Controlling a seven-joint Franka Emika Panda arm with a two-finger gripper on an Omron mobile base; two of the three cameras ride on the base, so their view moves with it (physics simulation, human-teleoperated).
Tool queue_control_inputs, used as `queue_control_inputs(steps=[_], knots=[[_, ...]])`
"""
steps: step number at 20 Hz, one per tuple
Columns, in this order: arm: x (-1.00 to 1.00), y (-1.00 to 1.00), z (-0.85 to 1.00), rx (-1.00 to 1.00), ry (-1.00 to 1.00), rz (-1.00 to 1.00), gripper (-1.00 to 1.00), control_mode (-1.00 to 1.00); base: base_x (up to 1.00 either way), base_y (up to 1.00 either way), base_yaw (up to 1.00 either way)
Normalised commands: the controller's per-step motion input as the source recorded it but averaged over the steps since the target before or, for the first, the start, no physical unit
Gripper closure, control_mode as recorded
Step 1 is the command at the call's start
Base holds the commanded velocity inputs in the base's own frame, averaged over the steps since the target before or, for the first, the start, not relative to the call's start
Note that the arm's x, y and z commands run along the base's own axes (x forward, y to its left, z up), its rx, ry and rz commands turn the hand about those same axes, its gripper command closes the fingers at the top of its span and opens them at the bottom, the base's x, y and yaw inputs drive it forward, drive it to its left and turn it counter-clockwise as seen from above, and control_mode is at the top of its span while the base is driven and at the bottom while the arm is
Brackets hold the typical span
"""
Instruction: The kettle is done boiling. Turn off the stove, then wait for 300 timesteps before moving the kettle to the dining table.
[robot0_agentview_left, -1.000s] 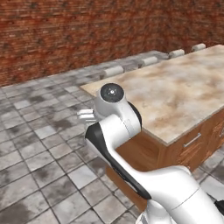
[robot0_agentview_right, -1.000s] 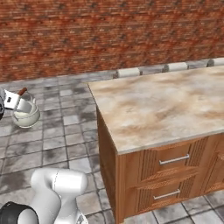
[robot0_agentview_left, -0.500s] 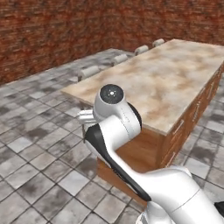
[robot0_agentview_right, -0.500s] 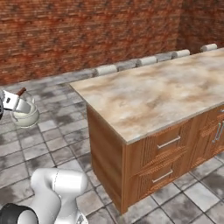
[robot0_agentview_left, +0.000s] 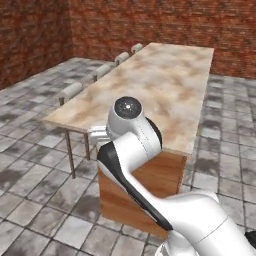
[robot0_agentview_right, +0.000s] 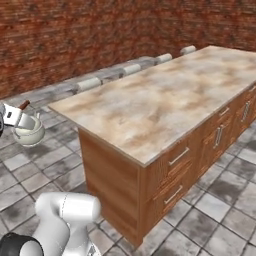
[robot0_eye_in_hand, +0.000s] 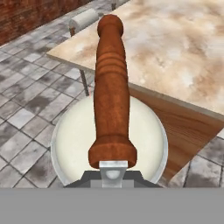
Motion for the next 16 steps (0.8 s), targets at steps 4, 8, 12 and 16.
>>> queue_control_inputs(steps=[4, 8, 12, 16], knots=[[0.00, 0.00, 0.00, 0.00, 0.00, 0.00, 1.00, 1.00, 0.26, 0.73, -0.46], [0.00, 0.00, 0.00, 0.00, 0.00, 0.00, 1.00, 1.00, 0.25, 0.75, -0.45], [0.00, 0.00, 0.00, 0.00, 0.00, 0.00, 1.00, 1.00, 0.27, 0.73, -0.44], [0.00, 0.00, 0.00, 0.00, 0.00, 0.00, 1.00, 1.00, 0.30, 0.71, -0.43]])
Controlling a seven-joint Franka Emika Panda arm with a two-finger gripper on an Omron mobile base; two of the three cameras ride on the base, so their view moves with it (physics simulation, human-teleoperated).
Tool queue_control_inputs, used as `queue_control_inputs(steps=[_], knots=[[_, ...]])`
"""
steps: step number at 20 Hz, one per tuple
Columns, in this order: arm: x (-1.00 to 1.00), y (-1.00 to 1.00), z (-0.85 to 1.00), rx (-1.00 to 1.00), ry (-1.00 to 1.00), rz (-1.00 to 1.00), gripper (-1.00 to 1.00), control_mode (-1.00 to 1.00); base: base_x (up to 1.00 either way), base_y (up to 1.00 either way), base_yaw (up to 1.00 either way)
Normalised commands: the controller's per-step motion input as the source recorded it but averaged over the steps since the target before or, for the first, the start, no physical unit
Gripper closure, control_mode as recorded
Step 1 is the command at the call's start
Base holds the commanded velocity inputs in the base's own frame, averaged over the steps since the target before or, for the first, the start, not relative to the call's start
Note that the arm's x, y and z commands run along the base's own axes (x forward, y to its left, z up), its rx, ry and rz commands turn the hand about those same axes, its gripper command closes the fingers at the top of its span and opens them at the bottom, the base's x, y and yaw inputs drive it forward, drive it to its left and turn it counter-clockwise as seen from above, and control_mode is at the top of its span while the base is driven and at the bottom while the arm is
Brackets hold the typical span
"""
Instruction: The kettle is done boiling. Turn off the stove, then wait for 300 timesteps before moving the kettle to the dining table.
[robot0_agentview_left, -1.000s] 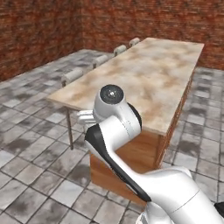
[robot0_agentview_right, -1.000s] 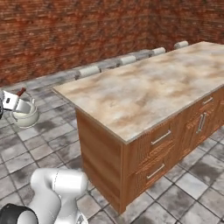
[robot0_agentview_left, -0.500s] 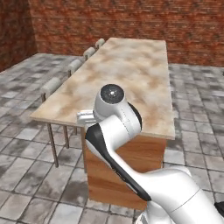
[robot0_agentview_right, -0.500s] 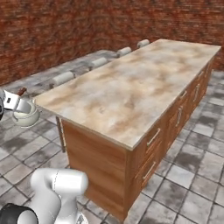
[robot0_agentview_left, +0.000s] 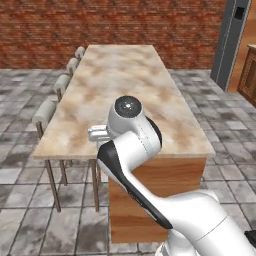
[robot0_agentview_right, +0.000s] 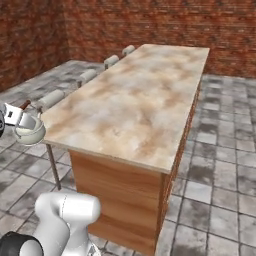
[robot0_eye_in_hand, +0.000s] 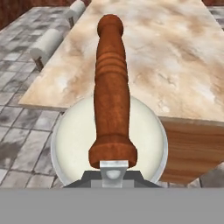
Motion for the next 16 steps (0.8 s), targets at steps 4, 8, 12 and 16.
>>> queue_control_inputs(steps=[4, 8, 12, 16], knots=[[0.00, 0.00, 0.00, 0.00, 0.00, 0.00, 1.00, 1.00, 0.35, 0.71, -0.43], [0.00, 0.00, 0.00, 0.00, 0.00, 0.00, 1.00, 1.00, 0.40, 0.68, -0.43], [0.00, 0.00, 0.00, 0.00, 0.00, 0.00, 1.00, 1.00, 0.42, 0.67, -0.42], [0.00, 0.00, 0.00, 0.00, 0.00, 0.00, 1.00, 1.00, 0.47, 0.57, -0.39]])
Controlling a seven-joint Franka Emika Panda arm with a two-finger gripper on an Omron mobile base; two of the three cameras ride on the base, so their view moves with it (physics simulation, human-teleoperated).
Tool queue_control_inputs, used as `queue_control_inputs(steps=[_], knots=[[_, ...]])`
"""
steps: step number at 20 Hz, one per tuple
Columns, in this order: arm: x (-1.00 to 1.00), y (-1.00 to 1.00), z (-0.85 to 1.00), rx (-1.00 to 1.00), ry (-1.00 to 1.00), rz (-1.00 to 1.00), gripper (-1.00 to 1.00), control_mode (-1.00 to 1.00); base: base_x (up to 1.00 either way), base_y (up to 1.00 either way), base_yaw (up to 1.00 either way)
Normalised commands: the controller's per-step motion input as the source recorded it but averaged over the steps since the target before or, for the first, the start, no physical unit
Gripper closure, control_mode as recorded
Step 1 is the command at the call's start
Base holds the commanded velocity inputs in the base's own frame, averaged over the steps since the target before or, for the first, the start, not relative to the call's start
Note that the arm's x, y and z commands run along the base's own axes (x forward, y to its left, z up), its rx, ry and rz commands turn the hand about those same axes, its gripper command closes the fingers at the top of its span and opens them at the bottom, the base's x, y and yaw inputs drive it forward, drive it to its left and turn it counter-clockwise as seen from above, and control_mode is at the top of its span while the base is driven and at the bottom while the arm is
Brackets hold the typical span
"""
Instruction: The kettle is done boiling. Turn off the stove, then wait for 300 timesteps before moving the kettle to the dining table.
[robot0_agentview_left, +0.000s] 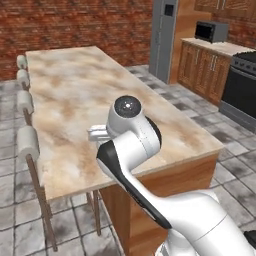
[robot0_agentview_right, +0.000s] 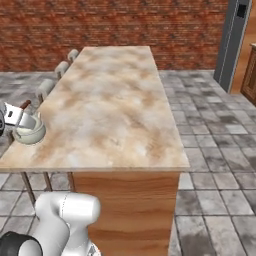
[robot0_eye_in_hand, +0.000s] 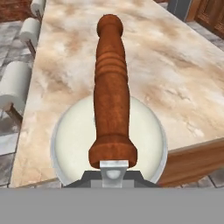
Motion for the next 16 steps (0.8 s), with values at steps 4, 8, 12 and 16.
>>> queue_control_inputs(steps=[4, 8, 12, 16], knots=[[0.00, 0.00, 0.00, 0.00, 0.00, 0.00, 1.00, 1.00, 0.55, 0.59, -0.35], [0.00, 0.00, 0.00, 0.00, 0.00, 0.00, 1.00, 1.00, 0.34, 0.72, -0.27], [0.00, 0.00, 0.00, 0.00, 0.00, 0.00, 1.00, 1.00, 0.14, 0.81, -0.18], [0.00, 0.00, 0.00, 0.00, 0.00, 0.00, 1.00, 1.00, 0.14, 0.69, -0.15]])
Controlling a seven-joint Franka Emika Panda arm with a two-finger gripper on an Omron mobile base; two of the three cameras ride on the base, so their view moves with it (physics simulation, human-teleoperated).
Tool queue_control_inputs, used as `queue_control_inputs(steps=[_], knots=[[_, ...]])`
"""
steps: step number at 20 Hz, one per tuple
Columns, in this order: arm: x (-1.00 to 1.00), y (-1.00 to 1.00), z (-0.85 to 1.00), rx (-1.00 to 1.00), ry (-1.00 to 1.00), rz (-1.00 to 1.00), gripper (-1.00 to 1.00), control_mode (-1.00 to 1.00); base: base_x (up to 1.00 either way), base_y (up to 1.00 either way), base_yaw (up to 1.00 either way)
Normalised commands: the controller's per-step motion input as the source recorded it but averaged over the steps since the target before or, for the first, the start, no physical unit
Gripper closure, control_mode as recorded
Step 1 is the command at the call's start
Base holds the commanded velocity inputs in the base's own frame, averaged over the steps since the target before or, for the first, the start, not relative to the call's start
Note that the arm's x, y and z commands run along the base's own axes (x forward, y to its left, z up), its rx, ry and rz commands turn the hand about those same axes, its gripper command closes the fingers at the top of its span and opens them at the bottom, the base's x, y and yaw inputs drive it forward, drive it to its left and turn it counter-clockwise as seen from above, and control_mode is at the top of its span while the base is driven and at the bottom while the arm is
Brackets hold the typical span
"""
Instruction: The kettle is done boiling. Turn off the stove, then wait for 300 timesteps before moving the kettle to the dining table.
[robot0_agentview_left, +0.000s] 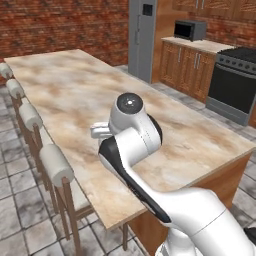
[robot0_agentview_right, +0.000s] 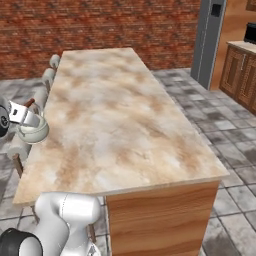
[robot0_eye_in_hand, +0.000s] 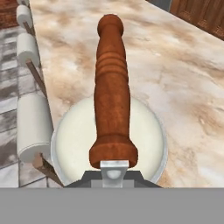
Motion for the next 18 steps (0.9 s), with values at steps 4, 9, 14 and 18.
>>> queue_control_inputs(steps=[4, 9, 14, 18], knots=[[0.00, 0.00, 0.00, 0.00, 0.00, 0.00, 1.00, 1.00, 0.19, 0.38, -0.08], [0.00, 0.00, 0.00, 0.00, 0.00, 0.00, 1.00, 1.00, 0.01, 0.01, 0.00], [0.02, 0.00, 0.00, 0.00, 0.00, 0.00, 1.00, -1.00, 0.01, 0.00, 0.00], [0.16, 0.00, -0.05, 0.00, 0.00, 0.00, 1.00, -1.00, 0.00, 0.00, 0.00]])
